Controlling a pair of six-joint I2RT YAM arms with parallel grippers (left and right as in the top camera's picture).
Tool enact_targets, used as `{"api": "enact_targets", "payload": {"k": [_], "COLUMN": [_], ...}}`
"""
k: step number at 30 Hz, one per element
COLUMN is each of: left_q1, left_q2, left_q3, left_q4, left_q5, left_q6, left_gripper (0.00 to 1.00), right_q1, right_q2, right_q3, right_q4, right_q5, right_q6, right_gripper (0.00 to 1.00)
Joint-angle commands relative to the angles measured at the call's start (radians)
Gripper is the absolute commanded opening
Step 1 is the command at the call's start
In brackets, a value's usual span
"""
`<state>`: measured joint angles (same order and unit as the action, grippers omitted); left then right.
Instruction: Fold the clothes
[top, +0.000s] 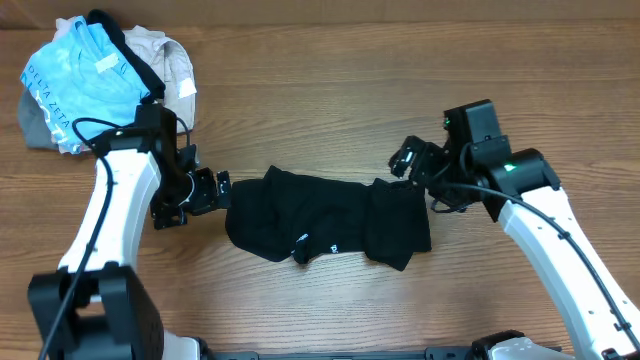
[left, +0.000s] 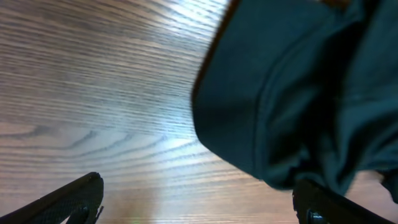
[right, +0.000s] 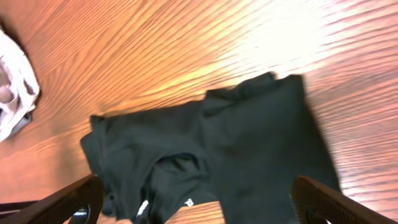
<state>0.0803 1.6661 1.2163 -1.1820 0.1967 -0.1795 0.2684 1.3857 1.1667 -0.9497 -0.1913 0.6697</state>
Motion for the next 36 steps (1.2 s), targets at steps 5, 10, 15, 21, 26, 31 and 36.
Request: {"api": "enact_targets", "payload": {"k": [5,10,15,21,26,31,36], "left_q1": [-0.001,-0.001,-0.001,-0.003,-0.003,-0.003,-0.004], "left_q2": [0.164,0.201,0.219,0.272,0.339,0.404,0.439], "left_q3": [-0.004,-0.004,-0.004,-0.004,-0.004,-0.004,-0.004], "left_q4": [0.04,0.085,0.124,0.136,0.137,0.153,0.166], "left_q5": [-0.02,0.019,0.043,0.142,0.141,0.144,0.282], "left_q6": [0.029,0.071,0.08,0.136,0.136,0.136,0.212], "left_gripper": [1.0,1.0,1.0,1.0,0.99,0.98,0.98], "right_q1": [-0.002,-0.002,-0.002,-0.002,-0.002,-0.002,-0.002], "right_q2": [0.001,0.001,0.002,0.005,0.02,0.031,0.031], "right_q3": [0.011,0.011,0.011,0.011,0.011,0.011,0.011], "right_q4": [0.001,0.011,0.013,0.025,0.026,0.029,0.029], "right_q5": [0.016,0.015,0.016,0.015,0.016,0.016,0.016], "right_q6": [-0.061,-0.061,-0.061,-0.061,-0.061,-0.061,-0.061], "right_gripper": [1.0,1.0,1.0,1.0,1.0,1.0,1.0]}}
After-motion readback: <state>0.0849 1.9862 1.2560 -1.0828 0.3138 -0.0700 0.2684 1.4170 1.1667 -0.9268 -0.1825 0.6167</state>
